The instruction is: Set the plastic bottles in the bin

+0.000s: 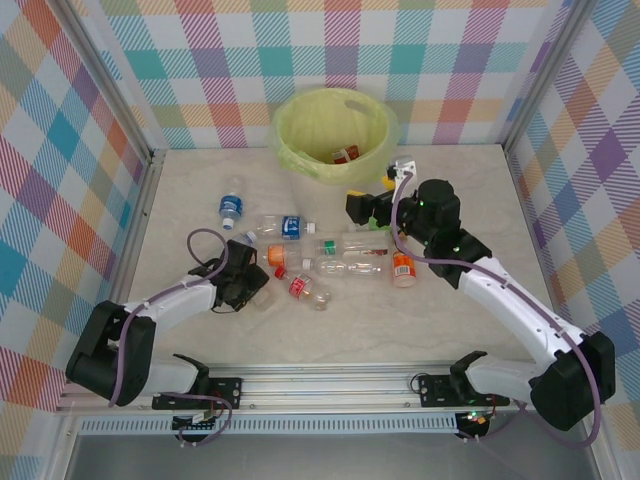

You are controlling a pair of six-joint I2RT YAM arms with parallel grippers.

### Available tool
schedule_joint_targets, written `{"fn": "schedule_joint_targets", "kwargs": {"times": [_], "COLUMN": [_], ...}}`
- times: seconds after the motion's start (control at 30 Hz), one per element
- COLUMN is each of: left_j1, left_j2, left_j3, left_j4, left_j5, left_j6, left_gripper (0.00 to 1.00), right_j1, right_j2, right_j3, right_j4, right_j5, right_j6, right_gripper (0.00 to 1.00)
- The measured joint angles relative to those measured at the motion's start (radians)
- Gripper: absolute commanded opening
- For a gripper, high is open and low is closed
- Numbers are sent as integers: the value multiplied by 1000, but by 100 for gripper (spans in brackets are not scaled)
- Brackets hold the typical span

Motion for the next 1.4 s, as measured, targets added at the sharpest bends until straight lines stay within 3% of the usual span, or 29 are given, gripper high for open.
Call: {"fn": "schedule_joint_targets", "kwargs": {"times": [0.37, 0.63, 1.07, 1.4], "left_j1": [-1, -13, -14, -14], "left_j2": [-108, -225, -196, -84], "left_j3": [0, 32, 287, 620], "left_j4": [3, -10, 114, 237], "left_j5": [16, 18, 11, -110], "left_j6": [78, 125, 266, 546], "left_gripper": [49, 49, 43, 41], "right_j1": [0, 0, 0, 0], "right_j2": [18, 19, 13, -54], "right_j3": [0, 0, -17, -41], "right_j4": [39, 46, 61, 60], "right_j5": [10, 65, 124, 155], "right_j6": [18, 44, 63, 62], "right_gripper": [100, 100, 100, 100]}}
